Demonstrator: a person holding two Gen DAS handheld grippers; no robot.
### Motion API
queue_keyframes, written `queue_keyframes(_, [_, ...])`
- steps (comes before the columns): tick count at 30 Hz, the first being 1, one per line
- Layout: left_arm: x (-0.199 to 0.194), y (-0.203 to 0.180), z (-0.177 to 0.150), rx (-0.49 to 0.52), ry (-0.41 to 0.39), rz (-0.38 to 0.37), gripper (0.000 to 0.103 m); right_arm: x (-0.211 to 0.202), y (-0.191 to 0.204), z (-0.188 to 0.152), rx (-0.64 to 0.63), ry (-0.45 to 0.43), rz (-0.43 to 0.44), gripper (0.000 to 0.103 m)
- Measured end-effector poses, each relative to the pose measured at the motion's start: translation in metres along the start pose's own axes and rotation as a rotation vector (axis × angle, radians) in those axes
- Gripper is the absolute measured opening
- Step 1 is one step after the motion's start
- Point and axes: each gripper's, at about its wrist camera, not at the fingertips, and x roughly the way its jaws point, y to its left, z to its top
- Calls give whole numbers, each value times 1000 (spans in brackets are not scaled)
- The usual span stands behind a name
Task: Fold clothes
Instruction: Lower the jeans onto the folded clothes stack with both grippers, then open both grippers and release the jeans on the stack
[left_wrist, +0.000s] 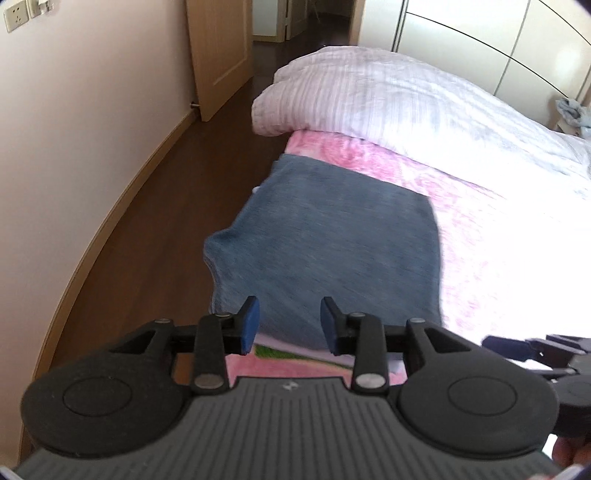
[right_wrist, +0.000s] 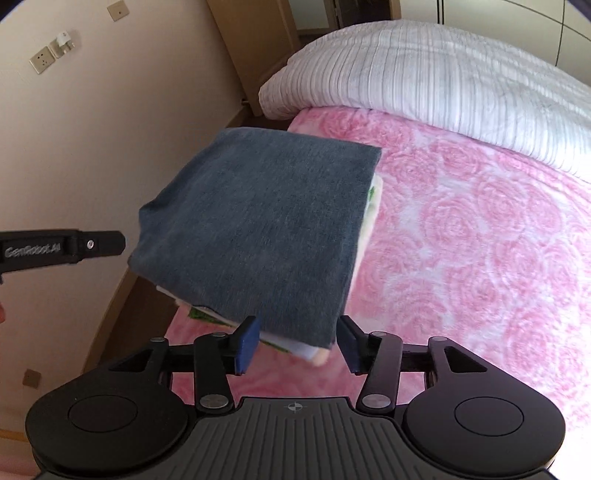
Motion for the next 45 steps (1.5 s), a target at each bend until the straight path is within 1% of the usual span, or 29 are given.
queue_keyframes(2, [-14,-10,-2,22,-15,17,33,-15,1,-10,-6,-22,-8,52])
queue_keyframes(4, [-25,-18,-3,36,-29,38,40,-25,-1,-13,-10,-50,-17,52])
queue_keyframes(7, [-37,-30,-5,46,-43,80,45,-44,0,-20,-23,-79,-30,55])
queue_keyframes(9, [-43,-37,-8,49,-40,107,46,-53,1,-24,-34,-83,-35,58])
queue_keyframes(11, [-49,-43,-12,53,-38,120,46,-60,1,-26,-46,-80,-36,59])
queue_keyframes(17, [-58,-53,-21,50,-5,109,47,-79,4,-33,-79,-74,-55,60])
queue_keyframes(19, [-57,-56,-25,58,1,114,52,-84,6,-35,-84,-75,-58,60])
queue_keyframes(24, [-49,-60,-37,76,12,122,54,-84,8,-43,-87,-65,-68,61])
queue_keyframes(27, [-51,-64,-46,95,6,133,57,-85,9,-47,-91,-56,-78,61])
queue_keyframes(28, [-53,-65,-48,96,-1,137,60,-86,9,-48,-90,-60,-78,61])
queue_keyframes(31, [-55,-67,-50,89,-26,144,62,-90,7,-50,-79,-81,-78,61])
queue_keyframes(37, [-56,-68,-47,45,-42,137,62,-98,3,-50,-65,-95,-103,61])
queue_keyframes(40, [-54,-72,-46,42,-42,137,62,-102,-2,-51,-55,-100,-111,61])
queue_keyframes(45, [-55,-86,-50,34,-57,174,62,-107,-18,-50,-50,-96,-101,61])
